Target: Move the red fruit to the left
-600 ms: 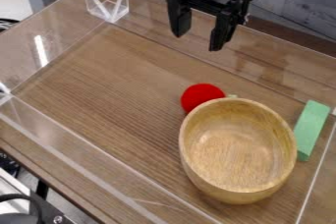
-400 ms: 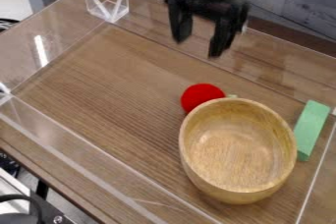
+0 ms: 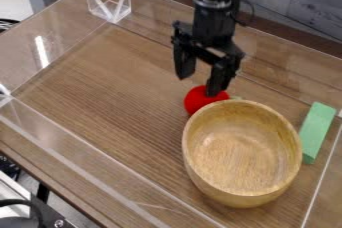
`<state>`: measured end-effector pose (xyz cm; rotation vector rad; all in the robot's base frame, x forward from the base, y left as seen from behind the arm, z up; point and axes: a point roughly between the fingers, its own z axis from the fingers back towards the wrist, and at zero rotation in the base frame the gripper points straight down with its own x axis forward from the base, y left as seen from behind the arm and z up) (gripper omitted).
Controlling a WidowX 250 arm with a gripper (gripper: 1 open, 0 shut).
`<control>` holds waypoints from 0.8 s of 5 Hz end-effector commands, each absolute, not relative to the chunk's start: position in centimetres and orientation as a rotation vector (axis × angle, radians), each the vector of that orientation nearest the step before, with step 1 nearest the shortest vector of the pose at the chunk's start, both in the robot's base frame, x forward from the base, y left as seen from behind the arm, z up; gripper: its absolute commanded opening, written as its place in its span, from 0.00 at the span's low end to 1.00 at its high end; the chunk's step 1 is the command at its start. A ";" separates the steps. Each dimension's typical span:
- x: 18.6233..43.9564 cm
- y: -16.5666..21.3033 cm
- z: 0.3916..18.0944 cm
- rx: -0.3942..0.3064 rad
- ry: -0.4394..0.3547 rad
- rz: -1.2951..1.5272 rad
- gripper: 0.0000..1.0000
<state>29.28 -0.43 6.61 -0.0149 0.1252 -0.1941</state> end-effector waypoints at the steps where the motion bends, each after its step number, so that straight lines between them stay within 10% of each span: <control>1: 30.1 -0.5 6.6 -0.010 0.081 -0.240 1.00; 3: 30.5 -0.3 5.1 -0.006 0.078 -0.282 1.00; 4: 30.7 -0.1 4.6 -0.003 0.082 -0.285 0.00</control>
